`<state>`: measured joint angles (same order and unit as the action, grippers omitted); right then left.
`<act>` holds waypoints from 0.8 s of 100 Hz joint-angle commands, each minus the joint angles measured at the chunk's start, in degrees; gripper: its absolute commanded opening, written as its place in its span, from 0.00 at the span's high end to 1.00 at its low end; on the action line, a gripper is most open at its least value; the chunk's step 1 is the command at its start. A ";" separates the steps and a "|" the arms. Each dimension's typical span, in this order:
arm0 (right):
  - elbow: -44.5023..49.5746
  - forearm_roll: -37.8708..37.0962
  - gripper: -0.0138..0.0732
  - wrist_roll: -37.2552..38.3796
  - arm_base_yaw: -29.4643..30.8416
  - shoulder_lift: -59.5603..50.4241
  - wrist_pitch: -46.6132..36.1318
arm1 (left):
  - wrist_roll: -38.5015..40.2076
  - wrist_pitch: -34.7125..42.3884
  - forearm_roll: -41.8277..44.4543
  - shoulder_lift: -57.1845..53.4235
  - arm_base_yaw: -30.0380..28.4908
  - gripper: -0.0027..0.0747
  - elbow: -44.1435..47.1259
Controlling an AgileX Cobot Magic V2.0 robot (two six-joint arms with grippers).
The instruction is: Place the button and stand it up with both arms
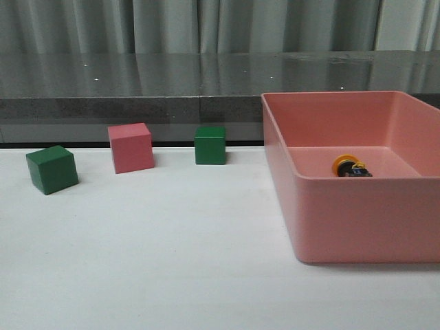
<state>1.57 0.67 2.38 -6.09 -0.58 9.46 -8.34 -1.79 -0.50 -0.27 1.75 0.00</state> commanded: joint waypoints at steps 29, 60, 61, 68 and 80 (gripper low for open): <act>-1.77 3.24 0.94 1.04 -0.07 -1.13 -12.86 | 0.33 4.81 -0.12 -1.80 -0.19 0.99 2.62; -21.24 5.65 0.94 -0.85 -0.36 13.66 3.78 | 0.33 4.81 -0.12 -1.80 -0.19 0.99 2.62; -21.24 5.65 0.94 -1.07 -0.36 14.36 4.99 | 0.33 4.81 -0.12 -1.80 -0.19 0.99 2.62; -27.57 5.65 0.94 -2.38 -0.36 21.68 10.33 | 0.33 4.81 -0.12 -1.80 -0.19 0.99 2.62; -38.78 5.70 0.94 -3.81 -0.36 33.65 15.73 | 0.33 4.81 -0.12 -1.80 -0.19 0.99 2.62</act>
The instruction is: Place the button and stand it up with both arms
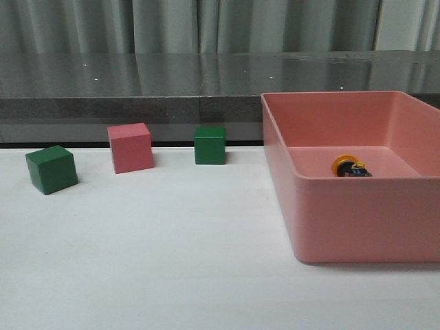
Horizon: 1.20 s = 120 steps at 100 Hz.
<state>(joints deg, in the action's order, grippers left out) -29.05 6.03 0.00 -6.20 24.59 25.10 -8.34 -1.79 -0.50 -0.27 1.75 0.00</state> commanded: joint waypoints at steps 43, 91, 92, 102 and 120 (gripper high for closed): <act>-26.60 6.33 0.91 -2.13 -0.54 38.34 -4.02 | 0.33 4.81 -0.12 -1.80 -0.19 0.99 2.62; -29.72 6.33 0.16 -11.97 -3.41 59.00 -8.89 | 0.33 4.81 -0.12 -1.80 -0.19 0.99 2.62; -29.72 6.33 0.16 -11.97 -3.41 59.53 -8.89 | 0.33 4.81 -0.12 -1.80 -0.19 0.99 2.62; -29.72 6.33 0.16 -11.97 -3.41 63.18 -9.13 | 0.33 4.81 -0.12 -1.80 -0.19 0.99 2.62; -29.72 6.33 0.16 -11.97 -3.41 68.87 -10.06 | 0.33 4.81 -0.12 -1.80 -0.19 0.99 2.62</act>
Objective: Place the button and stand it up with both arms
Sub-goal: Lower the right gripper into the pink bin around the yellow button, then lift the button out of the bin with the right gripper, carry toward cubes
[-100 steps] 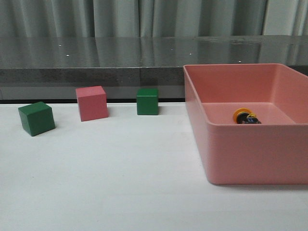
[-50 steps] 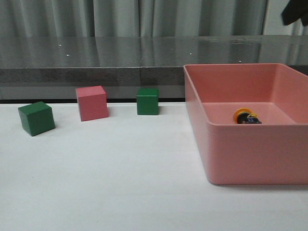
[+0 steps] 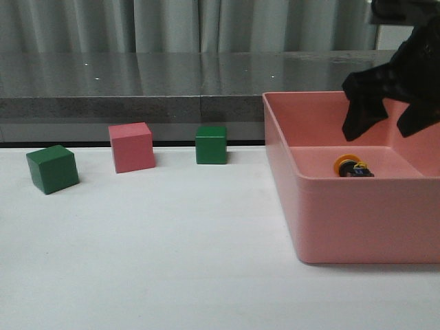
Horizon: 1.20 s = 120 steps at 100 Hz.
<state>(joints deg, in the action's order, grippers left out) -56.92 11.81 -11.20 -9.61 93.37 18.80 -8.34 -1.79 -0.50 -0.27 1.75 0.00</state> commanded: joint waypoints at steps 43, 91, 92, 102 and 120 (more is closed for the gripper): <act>-1.90 0.54 0.16 -0.76 -1.77 7.93 -7.89 | 0.33 4.81 -0.12 -1.80 -0.19 0.99 2.62; -8.78 0.54 0.94 -1.48 -4.64 2.23 2.45 | 0.33 4.81 -0.12 -1.80 -0.19 0.99 2.62; -9.36 0.54 0.94 -1.63 -5.11 1.60 2.61 | 0.33 4.81 -0.12 -1.80 -0.19 0.99 2.62; -14.34 0.54 0.94 -6.40 -9.47 -1.72 4.41 | 0.33 4.81 -0.12 -1.80 -0.19 0.99 2.62; -26.06 0.54 0.94 -21.18 -19.52 -0.11 14.03 | 0.33 4.81 -0.12 -1.80 -0.19 0.99 2.62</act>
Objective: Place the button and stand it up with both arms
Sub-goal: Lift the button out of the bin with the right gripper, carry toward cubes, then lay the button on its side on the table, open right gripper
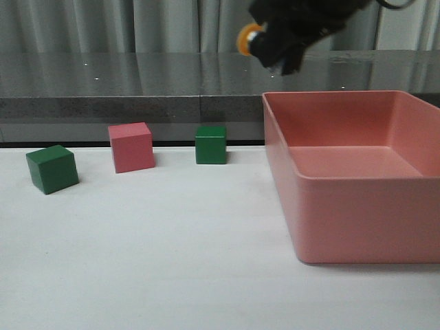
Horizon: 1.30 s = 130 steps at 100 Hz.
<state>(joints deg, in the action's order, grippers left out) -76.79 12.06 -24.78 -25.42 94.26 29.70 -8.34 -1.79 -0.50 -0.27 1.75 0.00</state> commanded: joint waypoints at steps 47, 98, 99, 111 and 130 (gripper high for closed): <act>-21.63 3.31 0.93 -38.64 -13.30 19.54 12.18 | 0.33 4.81 -0.12 -1.80 -0.19 0.99 2.62; -21.85 7.06 0.91 -38.64 -13.30 28.37 9.78 | 0.33 4.81 -0.12 -1.80 -0.19 0.99 2.62; -21.85 7.13 0.91 -38.64 -13.30 28.43 9.78 | 0.33 4.81 -0.12 -1.80 -0.19 0.99 2.62; -21.85 8.06 0.69 -38.64 -13.30 28.79 10.30 | 0.33 4.81 -0.12 -1.80 -0.19 0.99 2.62; -21.91 8.10 0.15 -38.58 -13.30 28.66 9.80 | 0.33 4.81 -0.12 -1.80 -0.19 0.99 2.62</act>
<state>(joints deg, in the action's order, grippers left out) -96.91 18.70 -62.76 -38.69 126.69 40.94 -8.34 -1.79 -0.50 -0.27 1.75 0.00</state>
